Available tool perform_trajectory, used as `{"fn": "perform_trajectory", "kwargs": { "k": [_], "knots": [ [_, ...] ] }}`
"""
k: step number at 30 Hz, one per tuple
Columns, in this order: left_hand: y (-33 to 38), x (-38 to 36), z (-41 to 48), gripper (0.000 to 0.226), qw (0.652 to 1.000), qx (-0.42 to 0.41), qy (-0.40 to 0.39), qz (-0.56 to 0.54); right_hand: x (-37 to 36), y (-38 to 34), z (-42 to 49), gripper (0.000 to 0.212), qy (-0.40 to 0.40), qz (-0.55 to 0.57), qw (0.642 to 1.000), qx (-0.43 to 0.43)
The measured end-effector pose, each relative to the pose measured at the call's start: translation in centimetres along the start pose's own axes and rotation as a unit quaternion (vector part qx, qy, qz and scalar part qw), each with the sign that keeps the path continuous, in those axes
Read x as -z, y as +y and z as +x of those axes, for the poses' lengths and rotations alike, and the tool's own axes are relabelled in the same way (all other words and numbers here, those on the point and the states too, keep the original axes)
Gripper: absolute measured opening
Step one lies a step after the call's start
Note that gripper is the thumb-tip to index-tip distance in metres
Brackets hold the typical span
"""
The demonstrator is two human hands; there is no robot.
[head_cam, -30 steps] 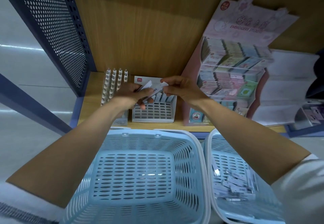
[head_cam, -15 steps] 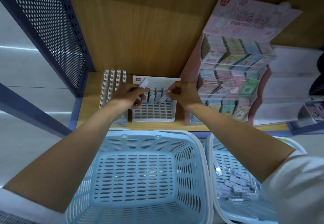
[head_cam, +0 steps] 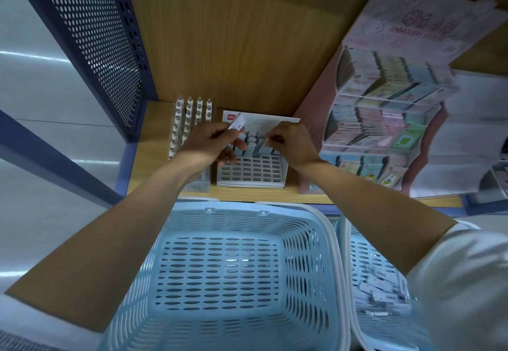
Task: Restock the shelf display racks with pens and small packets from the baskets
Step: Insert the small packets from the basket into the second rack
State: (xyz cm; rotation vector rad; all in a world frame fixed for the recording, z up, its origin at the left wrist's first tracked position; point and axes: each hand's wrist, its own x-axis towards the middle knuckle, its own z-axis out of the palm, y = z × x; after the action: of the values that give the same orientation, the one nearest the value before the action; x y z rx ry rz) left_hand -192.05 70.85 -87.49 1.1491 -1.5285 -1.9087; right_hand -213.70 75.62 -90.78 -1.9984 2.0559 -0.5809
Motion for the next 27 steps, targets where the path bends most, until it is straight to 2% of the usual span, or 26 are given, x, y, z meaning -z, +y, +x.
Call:
{"fn": "perform_trajectory", "kwargs": {
  "k": [12, 20, 25, 27],
  "knots": [
    [-0.1, 0.0, 0.1, 0.017, 1.0, -0.013, -0.002, -0.016, -1.3, -0.6, 0.3, 0.003, -0.016, -0.043, 0.999, -0.005],
    [-0.3, 0.1, 0.1, 0.011, 1.0, -0.016, -0.014, -0.019, -3.1, 0.0, -0.3, 0.005, 0.018, -0.024, 0.999, -0.042],
    [-0.2, -0.1, 0.0, 0.013, 1.0, -0.01, -0.014, 0.01, -2.4, 0.1, -1.3, 0.022, 0.019, -0.004, 0.999, -0.033],
    [0.0, -0.4, -0.1, 0.014, 0.999, -0.009, -0.006, 0.039, -1.5, -0.3, -1.3, 0.024, 0.022, 0.037, 0.998, -0.037]
  ]
}}
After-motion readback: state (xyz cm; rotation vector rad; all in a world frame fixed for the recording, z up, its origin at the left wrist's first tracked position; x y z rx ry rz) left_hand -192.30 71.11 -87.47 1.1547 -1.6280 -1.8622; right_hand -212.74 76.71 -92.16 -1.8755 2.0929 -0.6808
